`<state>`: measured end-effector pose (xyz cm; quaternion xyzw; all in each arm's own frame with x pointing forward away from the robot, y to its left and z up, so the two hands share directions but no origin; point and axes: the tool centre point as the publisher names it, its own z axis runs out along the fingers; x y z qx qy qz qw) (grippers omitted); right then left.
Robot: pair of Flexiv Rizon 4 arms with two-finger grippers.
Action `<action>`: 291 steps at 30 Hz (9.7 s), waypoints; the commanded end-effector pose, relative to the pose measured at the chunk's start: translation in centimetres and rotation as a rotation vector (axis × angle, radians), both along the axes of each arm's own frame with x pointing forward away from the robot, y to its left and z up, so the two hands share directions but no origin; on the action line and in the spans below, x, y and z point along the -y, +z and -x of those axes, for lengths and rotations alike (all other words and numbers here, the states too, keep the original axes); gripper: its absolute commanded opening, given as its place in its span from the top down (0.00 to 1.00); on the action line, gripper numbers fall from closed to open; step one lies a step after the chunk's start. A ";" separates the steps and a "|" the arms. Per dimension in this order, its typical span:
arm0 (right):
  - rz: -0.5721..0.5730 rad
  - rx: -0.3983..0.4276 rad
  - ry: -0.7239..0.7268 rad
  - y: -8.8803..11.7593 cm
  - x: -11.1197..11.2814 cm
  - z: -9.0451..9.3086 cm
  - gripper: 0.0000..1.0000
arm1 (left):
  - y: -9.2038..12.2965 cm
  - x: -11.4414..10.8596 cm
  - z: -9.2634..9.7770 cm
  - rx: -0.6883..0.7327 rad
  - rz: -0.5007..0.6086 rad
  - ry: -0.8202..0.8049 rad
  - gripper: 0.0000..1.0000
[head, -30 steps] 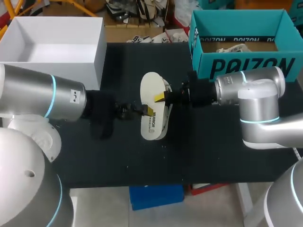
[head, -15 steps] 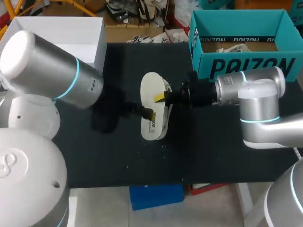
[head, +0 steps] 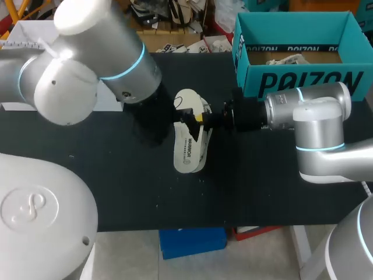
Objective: Take the shoe out of the shoebox, open the shoe tongue, remove and reinsert the insole, then place the shoe into the shoebox
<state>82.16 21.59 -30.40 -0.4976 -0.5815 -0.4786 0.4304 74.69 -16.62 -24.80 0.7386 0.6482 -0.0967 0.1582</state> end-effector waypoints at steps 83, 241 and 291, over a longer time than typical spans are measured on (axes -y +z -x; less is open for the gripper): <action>0.001 0.000 -0.002 0.0 -0.1 0.0 1.00 | 1.4 2.8 -16.3 0.109 -0.354 0.123 0.00; 0.001 0.000 -0.002 0.0 -0.1 0.0 1.00 | -4.4 -3.0 -7.0 0.124 1.129 0.108 0.00; 0.001 0.000 -0.002 0.0 -0.1 0.0 1.00 | -5.3 1.3 -8.7 0.084 1.138 0.074 0.84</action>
